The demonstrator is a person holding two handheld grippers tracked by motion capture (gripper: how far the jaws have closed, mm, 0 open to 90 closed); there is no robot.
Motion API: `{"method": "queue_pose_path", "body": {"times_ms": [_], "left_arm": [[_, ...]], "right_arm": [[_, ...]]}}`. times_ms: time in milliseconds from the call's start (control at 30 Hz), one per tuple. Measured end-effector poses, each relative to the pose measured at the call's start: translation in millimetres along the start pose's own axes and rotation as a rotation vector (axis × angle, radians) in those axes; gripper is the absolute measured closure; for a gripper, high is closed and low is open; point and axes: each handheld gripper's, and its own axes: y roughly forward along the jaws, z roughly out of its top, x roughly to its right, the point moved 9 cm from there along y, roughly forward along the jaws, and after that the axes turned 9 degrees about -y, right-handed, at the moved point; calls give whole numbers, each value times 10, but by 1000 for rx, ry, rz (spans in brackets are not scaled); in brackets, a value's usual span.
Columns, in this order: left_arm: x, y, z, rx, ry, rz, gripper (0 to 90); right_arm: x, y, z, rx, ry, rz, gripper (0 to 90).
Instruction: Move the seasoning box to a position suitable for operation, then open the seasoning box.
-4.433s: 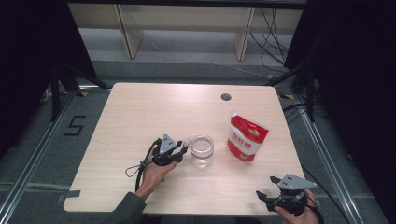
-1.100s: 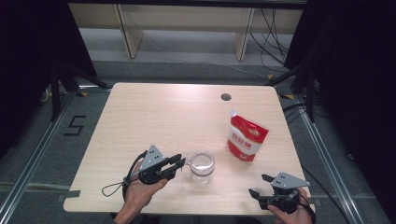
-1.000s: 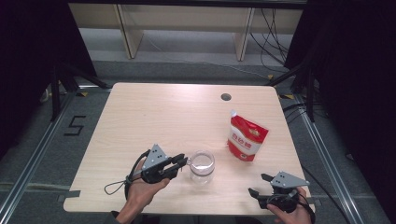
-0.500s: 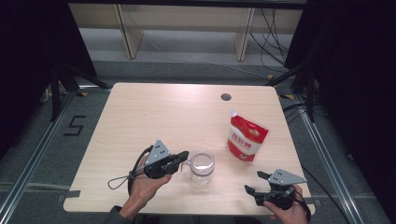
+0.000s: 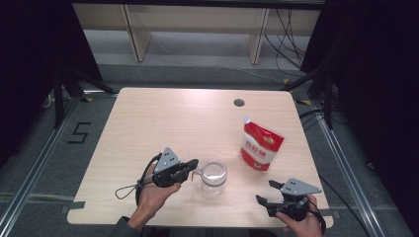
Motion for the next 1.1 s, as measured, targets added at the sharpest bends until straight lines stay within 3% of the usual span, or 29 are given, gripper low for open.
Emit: {"method": "queue_pose_path", "body": {"times_ms": [167,233,433,467,533,600,700,733,800,900,967,1000,1033,1100], "left_arm": [[3,7,-13,-4,-2,3,887],[1,9,-25,-11,2,2,887],[-10,5,-48,-21,5,8,887],[-13,13,-54,-21,5,5,888],[-19,26,-73,-28,3,4,887],[-19,40,-68,-16,-17,-10,887],[-22,34,-72,-19,-11,-6,887],[-24,29,-75,-22,-6,0,886],[-24,31,-75,-17,-10,-4,885],[-19,22,-83,-20,0,-2,881],[-17,22,-82,-20,2,-1,881],[-17,23,-82,-19,-1,-1,881],[-17,24,-82,-18,-1,0,881],[-16,26,-81,-16,5,2,881]], "right_arm": [[9,-7,-20,-9,7,-8,286],[27,-5,-12,-1,-11,-20,286],[-27,-13,-12,-11,24,-8,287],[-6,-2,-10,-5,-4,1,288],[-24,10,-11,-3,-3,16,288],[-24,0,-13,-5,2,10,289],[-18,-3,-12,-9,-5,1,292],[-32,-9,-14,-15,17,-6,293],[-15,12,3,-6,-18,-3,293],[-44,18,15,-11,-2,3,299],[-53,38,39,5,-24,18,311],[-79,19,39,-7,16,5,321],[-46,36,66,14,-29,7,327],[-56,56,102,26,-33,14,363]]}}
